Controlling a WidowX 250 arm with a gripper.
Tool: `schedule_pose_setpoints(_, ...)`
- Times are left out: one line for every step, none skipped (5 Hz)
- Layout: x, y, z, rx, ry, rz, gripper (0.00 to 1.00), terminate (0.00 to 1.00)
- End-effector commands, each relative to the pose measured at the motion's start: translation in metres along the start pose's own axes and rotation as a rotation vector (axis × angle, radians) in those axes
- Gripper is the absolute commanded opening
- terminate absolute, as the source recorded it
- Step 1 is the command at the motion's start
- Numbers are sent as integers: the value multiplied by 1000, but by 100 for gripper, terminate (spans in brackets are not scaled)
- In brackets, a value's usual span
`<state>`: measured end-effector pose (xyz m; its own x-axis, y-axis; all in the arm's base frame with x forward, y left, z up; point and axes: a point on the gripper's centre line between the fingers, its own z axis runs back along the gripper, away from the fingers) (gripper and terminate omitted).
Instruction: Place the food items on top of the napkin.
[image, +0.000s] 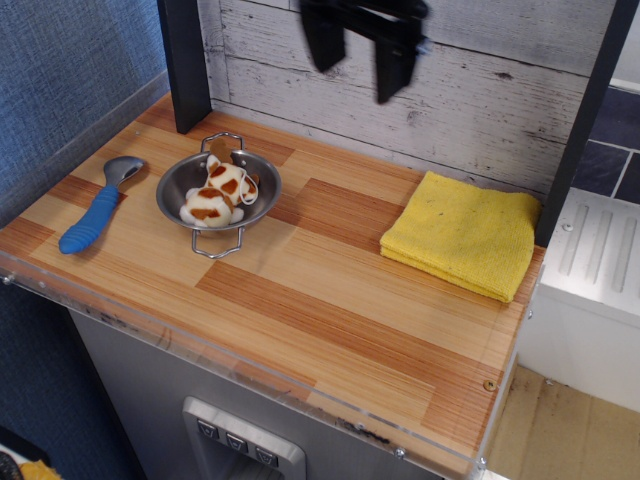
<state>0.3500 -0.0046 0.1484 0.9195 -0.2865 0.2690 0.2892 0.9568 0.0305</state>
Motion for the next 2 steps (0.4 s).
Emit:
schedule_pose_setpoints(-30, 57, 7, 52, -40, 243, 100, 0)
schedule_pose_setpoints(-48, 66, -11, 77, -16, 318, 100, 0)
